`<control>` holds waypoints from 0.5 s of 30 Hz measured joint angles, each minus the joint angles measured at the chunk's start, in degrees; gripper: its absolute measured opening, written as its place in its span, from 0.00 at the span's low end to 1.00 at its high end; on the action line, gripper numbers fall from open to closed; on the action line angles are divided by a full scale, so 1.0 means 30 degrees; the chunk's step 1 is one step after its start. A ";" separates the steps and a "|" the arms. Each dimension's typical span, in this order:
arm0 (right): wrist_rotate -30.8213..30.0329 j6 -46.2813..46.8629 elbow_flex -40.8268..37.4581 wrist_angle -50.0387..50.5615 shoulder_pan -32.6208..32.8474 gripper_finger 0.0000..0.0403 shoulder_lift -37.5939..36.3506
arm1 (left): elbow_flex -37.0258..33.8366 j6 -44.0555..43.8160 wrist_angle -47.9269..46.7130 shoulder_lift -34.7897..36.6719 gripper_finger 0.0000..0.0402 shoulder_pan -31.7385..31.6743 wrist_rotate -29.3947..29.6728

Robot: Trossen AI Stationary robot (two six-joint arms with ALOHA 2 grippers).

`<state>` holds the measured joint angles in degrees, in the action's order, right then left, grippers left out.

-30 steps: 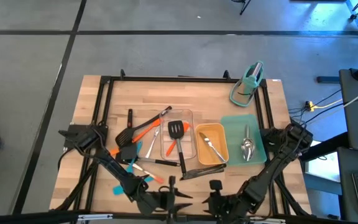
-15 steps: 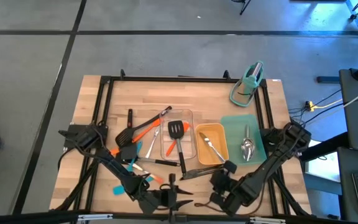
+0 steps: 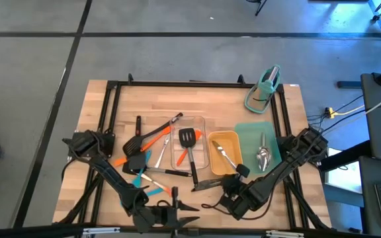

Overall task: Pick & Place Kitchen Items
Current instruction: Adjust the black table knife

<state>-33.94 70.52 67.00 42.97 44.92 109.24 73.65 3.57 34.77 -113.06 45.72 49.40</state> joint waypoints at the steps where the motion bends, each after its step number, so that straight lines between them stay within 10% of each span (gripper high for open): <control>1: 0.0044 0.0000 -0.0175 -0.0167 -0.0006 0.18 0.0013 | 0.0000 0.0203 0.0102 0.0017 0.24 0.0043 0.0177; 15: 0.0957 -0.0095 -0.0780 -0.1126 -0.0120 0.03 0.0236 | 0.0000 0.0870 0.0343 0.0023 0.24 0.0070 0.0799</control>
<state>-31.07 70.24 64.66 39.59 44.56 109.95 73.65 6.17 35.80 -112.99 45.93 51.80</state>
